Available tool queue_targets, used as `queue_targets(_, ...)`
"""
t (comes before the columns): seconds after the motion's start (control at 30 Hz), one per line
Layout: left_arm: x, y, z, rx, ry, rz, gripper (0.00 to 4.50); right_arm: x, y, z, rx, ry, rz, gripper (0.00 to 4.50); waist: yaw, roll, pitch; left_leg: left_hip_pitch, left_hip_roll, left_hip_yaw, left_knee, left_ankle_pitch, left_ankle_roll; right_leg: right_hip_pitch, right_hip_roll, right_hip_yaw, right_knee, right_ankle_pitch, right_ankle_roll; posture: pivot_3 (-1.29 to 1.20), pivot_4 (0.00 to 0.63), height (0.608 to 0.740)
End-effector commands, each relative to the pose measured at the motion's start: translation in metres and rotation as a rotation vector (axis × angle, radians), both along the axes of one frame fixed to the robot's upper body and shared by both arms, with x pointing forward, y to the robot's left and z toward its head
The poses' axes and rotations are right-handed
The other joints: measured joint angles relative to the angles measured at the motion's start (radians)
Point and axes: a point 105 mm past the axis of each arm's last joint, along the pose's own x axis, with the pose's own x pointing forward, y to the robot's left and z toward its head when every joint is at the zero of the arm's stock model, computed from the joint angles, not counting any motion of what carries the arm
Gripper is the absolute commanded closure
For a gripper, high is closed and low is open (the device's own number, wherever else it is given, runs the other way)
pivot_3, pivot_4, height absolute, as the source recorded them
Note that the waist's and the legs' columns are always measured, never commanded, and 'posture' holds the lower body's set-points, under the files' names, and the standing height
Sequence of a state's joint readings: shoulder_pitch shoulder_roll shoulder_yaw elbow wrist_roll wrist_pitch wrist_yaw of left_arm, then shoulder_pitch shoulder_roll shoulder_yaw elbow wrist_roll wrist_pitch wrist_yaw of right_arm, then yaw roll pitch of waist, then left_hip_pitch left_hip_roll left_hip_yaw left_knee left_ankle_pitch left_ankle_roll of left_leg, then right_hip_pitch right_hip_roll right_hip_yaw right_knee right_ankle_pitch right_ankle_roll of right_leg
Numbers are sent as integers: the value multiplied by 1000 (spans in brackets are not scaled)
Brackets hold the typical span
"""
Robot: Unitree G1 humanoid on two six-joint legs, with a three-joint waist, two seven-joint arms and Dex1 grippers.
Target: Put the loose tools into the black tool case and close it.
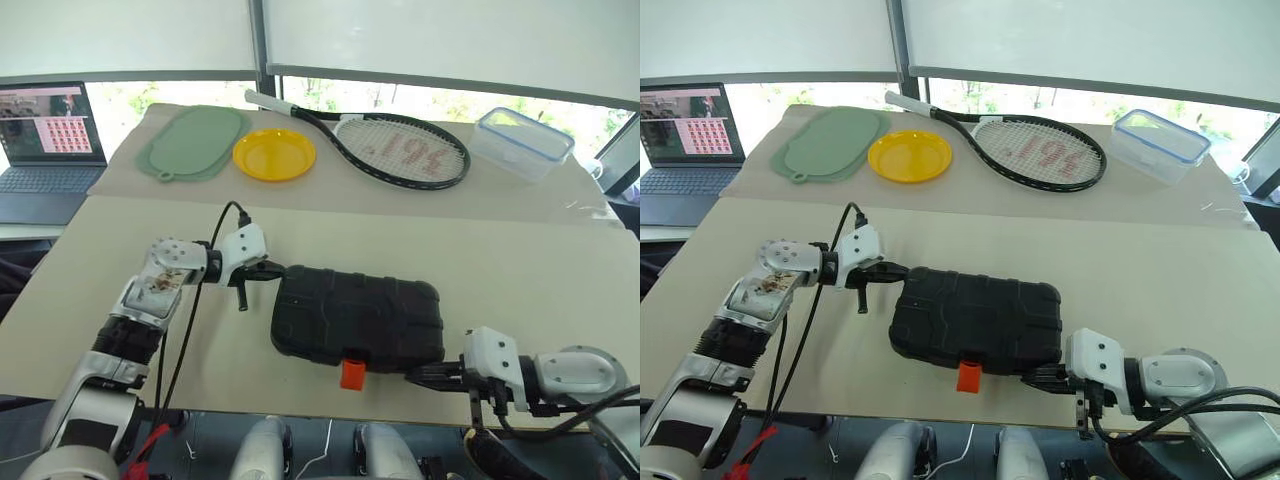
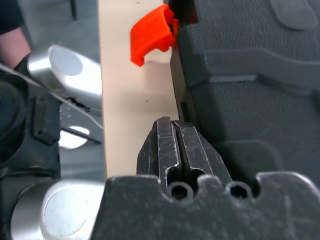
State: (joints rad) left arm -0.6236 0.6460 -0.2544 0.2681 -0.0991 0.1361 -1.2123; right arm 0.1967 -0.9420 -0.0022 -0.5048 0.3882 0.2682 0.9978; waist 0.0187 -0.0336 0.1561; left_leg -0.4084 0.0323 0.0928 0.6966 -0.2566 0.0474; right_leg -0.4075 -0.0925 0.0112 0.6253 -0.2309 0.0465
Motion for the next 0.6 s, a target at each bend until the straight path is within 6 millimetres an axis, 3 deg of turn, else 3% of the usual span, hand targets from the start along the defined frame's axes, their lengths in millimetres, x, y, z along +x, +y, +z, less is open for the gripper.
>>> queue_targets(0.03,-28,-19,-8,20,89,-207,4463,31,-13,8,-32,-114,-164,4500,-4,0,0,0,0,0,0,0,0,0,0,0,0,0,0,0,150,738)
queue_targets(0.3,-48,-9,-2,7,80,-199,4463,56,-12,3,-65,-197,-213,4500,-7,0,0,-6,1,1,0,0,0,-8,0,1,3,0,0,0,150,738)
queue_targets(0.47,-33,7,29,-14,-32,-56,4463,49,-18,9,-53,-192,-173,4500,-5,0,0,-10,0,0,2,1,-1,-13,1,2,6,0,0,0,150,738)
queue_targets(0.6,-38,3,58,-16,-6,-114,4463,37,-22,13,-71,-192,-144,4500,-1,0,0,-11,0,0,2,1,0,-13,1,1,5,0,0,0,150,738)
